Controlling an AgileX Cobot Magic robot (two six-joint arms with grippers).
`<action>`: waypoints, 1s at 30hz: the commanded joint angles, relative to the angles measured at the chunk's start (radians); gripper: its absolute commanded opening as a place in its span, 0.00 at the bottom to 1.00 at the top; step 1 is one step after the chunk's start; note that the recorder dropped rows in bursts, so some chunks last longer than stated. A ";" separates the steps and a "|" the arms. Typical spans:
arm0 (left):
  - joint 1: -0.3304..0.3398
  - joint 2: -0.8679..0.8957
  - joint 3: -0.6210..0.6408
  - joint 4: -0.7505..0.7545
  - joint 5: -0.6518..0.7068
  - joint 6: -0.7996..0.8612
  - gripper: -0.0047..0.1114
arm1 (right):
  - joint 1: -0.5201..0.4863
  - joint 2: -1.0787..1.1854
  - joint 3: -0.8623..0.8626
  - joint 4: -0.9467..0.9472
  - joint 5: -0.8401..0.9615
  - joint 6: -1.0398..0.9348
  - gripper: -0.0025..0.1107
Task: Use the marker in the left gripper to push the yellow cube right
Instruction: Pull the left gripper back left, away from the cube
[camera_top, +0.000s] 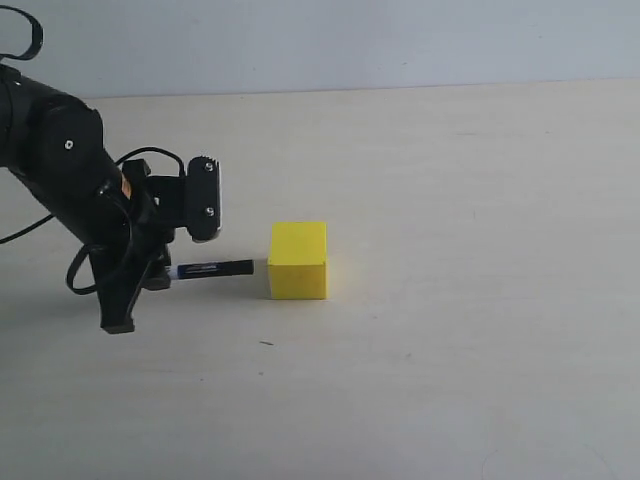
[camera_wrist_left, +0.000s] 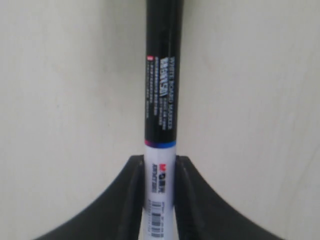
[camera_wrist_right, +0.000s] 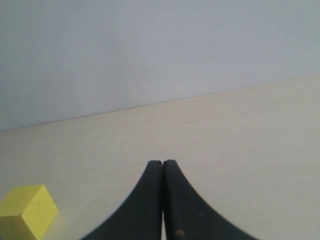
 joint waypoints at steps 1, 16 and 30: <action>0.038 -0.014 -0.006 0.104 0.051 -0.058 0.04 | 0.000 -0.001 0.004 -0.003 -0.006 -0.007 0.02; 0.252 -0.028 -0.006 0.283 0.127 -0.133 0.04 | 0.000 -0.001 0.004 -0.003 -0.006 -0.007 0.02; 0.134 0.003 -0.006 0.264 -0.041 -0.088 0.04 | 0.000 -0.001 0.004 -0.003 -0.006 -0.007 0.02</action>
